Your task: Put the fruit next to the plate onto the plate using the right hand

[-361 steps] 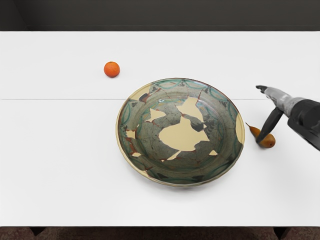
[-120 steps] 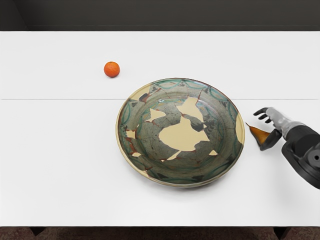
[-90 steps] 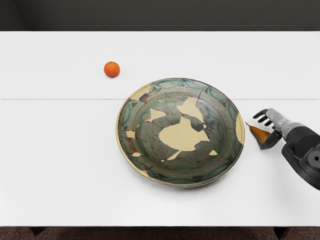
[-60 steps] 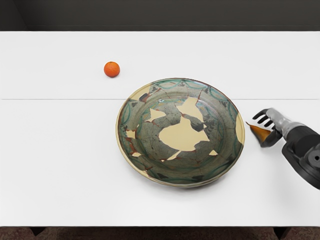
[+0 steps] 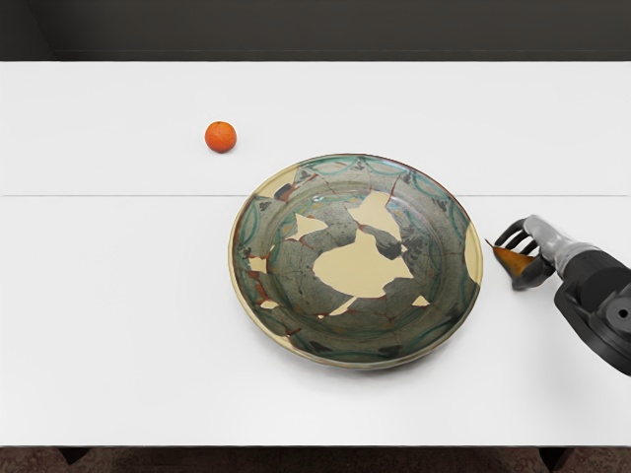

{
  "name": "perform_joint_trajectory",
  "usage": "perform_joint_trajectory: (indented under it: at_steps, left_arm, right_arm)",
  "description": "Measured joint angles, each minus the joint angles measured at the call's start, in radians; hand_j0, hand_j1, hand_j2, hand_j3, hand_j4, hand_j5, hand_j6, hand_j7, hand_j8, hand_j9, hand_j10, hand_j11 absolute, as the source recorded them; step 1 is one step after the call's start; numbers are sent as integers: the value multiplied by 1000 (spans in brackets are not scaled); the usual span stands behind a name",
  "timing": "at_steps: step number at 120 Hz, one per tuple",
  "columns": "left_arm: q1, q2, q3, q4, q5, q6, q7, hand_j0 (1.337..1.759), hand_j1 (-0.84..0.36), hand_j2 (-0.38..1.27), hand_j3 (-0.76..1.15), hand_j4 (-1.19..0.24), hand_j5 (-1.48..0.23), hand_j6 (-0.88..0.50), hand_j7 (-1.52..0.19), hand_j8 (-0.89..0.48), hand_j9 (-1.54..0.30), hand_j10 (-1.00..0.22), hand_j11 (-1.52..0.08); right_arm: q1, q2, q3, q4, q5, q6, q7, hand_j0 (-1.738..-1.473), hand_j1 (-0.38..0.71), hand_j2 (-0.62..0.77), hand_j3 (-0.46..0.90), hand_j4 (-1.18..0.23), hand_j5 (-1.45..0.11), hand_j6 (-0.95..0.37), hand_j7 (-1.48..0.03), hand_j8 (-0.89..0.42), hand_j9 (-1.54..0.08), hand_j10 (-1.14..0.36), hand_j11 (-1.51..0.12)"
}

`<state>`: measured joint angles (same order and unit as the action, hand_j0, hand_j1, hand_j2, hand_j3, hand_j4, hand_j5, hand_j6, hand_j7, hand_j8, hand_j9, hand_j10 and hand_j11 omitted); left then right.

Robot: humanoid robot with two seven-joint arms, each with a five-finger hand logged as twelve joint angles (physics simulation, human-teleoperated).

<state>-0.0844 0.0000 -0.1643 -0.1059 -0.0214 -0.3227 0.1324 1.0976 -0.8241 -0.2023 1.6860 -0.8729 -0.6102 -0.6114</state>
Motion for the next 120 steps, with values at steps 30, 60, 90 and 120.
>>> perform_joint_trajectory:
  at_steps: [30,60,90,120]
  left_arm:
    - [0,0,0,0,0,0,0,1658,348,0,0,-1,-1,-1,-1,-1,-1,-1,-1]
    - [0,0,0,0,0,0,0,1658,348,0,0,-1,-1,-1,-1,-1,-1,-1,-1]
    - [0,0,-1,0,0,0,0,1658,348,0,0,-1,-1,-1,-1,-1,-1,-1,-1]
    - [0,0,-1,0,0,0,0,1658,348,0,0,-1,-1,-1,-1,-1,-1,-1,-1]
  right_arm:
    - [-1,0,0,0,-3,0,0,-1657,260,86,0,-565,-735,-370,-734,-462,-738,-564,-737]
    - [-3,0,0,0,-6,1,0,-1655,276,111,0,-600,-786,-341,-782,-432,-788,-584,-787]
    - [-4,1,0,2,-8,1,-1,-1654,291,133,0,-641,-833,-316,-833,-407,-837,-559,-839]
    - [-4,-2,0,3,-7,3,-1,-1654,312,167,1,-655,-897,-280,-872,-372,-890,-519,-890]
